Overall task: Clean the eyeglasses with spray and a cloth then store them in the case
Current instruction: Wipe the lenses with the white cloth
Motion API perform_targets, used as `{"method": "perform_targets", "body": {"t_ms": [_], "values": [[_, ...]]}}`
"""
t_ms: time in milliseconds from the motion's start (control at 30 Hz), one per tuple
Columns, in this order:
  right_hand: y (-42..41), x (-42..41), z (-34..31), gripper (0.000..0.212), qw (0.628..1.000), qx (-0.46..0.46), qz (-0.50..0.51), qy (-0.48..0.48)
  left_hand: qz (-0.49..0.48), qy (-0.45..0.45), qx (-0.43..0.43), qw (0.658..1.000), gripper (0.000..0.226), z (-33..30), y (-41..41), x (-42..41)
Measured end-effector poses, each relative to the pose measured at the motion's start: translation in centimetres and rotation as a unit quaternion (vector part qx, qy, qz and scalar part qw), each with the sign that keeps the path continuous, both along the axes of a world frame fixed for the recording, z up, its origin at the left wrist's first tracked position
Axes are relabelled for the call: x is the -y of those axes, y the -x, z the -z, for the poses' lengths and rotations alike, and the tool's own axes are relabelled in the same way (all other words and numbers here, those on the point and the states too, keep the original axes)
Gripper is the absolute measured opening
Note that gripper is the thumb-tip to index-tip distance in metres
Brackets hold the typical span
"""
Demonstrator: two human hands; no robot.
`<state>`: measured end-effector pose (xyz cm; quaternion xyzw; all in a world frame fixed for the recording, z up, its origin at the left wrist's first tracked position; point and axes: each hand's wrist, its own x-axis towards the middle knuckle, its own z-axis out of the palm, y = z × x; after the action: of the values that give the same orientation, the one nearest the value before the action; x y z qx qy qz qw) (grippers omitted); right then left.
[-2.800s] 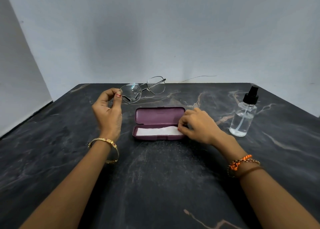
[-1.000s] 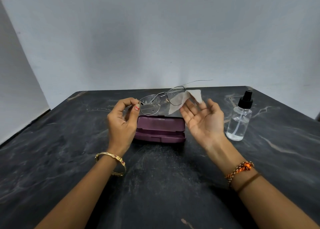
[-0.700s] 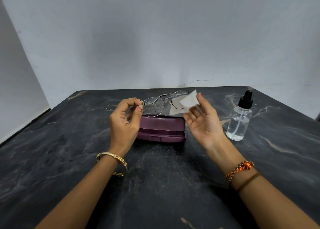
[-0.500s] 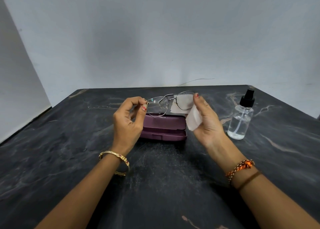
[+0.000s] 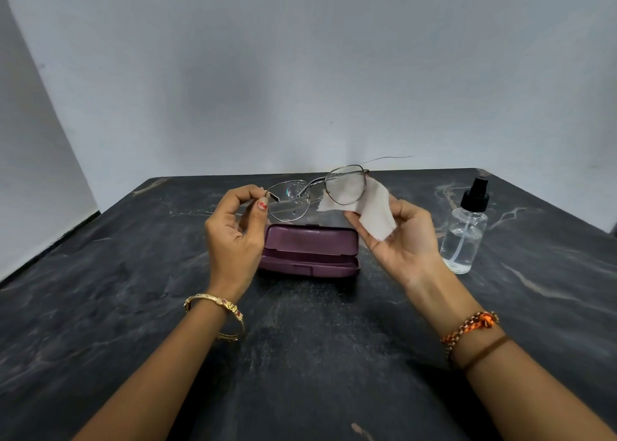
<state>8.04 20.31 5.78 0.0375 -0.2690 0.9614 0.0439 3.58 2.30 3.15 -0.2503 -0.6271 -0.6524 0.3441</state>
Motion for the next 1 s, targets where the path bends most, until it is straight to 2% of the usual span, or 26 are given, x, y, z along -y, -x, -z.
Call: {"method": "perform_targets", "body": {"t_ms": [67,133,433,700,833,933,1000], "values": [[0.2,-0.1,0.1,0.040,0.999,0.011,0.016,-0.040,0.003,0.002,-0.002,1.000,0.013,0.0,0.0,0.0],[0.2,-0.1,0.2,0.029,0.996,0.025,0.041,-0.078,0.011,0.012,-0.003,1.000,0.012,0.0,-0.1,-0.1],[0.6,0.0,0.8,0.006,0.994,0.016,0.086,-0.065,0.047,0.059,-0.017,0.997,0.019,0.2,-0.7,-0.6],[0.6,-0.1,0.4,0.009,0.997,-0.002,0.045,-0.070,0.062,0.100,-0.020,0.993,0.020,0.2,-1.1,-0.8],[0.4,-0.2,0.2,0.025,0.998,-0.012,0.029,-0.052,0.057,0.111,-0.015,0.992,0.014,0.1,-1.1,-0.7],[0.4,-0.2,0.2,0.010,0.998,-0.005,0.039,-0.042,0.061,0.111,-0.010,0.992,0.014,0.2,-1.0,-0.6],[0.6,-0.2,0.4,0.006,0.998,0.000,0.049,-0.038,0.059,0.111,-0.008,0.992,0.017,0.3,-1.0,-0.6]]}}
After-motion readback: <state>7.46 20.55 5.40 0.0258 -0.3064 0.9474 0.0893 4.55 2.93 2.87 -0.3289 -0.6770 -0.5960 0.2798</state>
